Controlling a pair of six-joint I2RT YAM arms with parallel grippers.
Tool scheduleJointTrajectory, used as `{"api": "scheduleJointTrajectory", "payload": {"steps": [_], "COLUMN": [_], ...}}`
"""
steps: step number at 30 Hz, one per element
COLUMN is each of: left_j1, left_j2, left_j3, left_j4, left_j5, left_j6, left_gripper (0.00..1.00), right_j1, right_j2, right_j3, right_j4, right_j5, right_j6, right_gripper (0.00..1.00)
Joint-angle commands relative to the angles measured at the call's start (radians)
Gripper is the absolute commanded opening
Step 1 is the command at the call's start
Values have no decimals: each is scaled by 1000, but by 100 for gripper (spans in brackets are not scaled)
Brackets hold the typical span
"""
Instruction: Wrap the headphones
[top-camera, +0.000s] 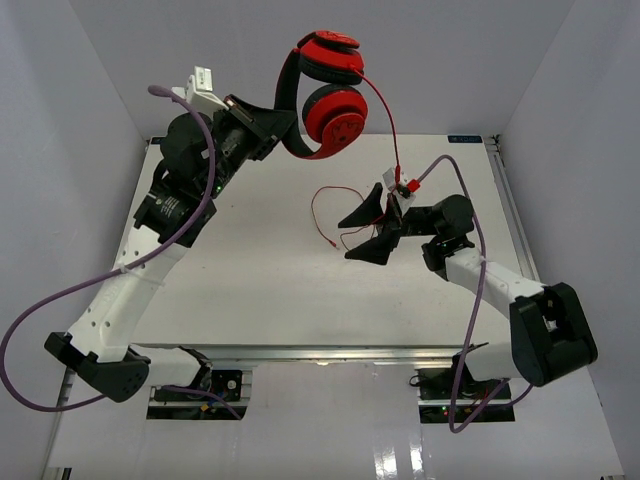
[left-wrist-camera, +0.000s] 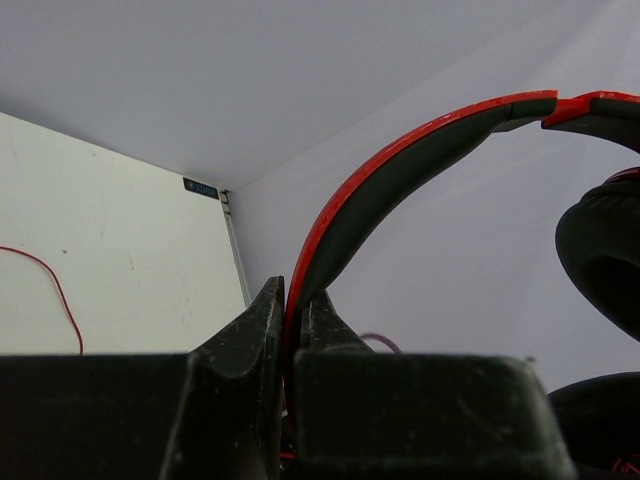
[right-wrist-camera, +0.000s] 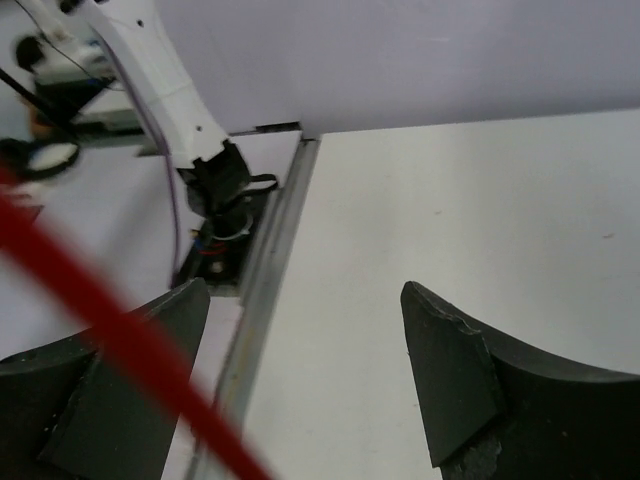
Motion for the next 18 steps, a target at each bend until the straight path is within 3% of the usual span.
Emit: {"api": "scheduleJointTrajectory", "payload": {"steps": [1, 7, 12, 16, 18], "left_j1": [8, 15, 22, 23, 23], "left_j2": [-63, -65, -120, -135, -138], "left_j3": [51, 69, -6, -24, -37], "left_j4": [28, -50, -19, -29, -35], "left_j5": [-118, -204, -300, -351, -382], "left_j6": [-61, -98, -139, -169, -195], "left_gripper": [0, 0, 0, 0, 0], "right_j1": [27, 35, 47, 58, 65], "right_j2": [-138, -141, -141, -141, -143], "right_j3": [25, 19, 14, 10, 13], "right_j4": [-432, -463, -467, -479, -490], "right_j5": [124, 168, 171, 174, 182], "right_j6": [-565, -570, -563, -553, -545], "right_gripper": [83, 77, 66, 49, 35]}}
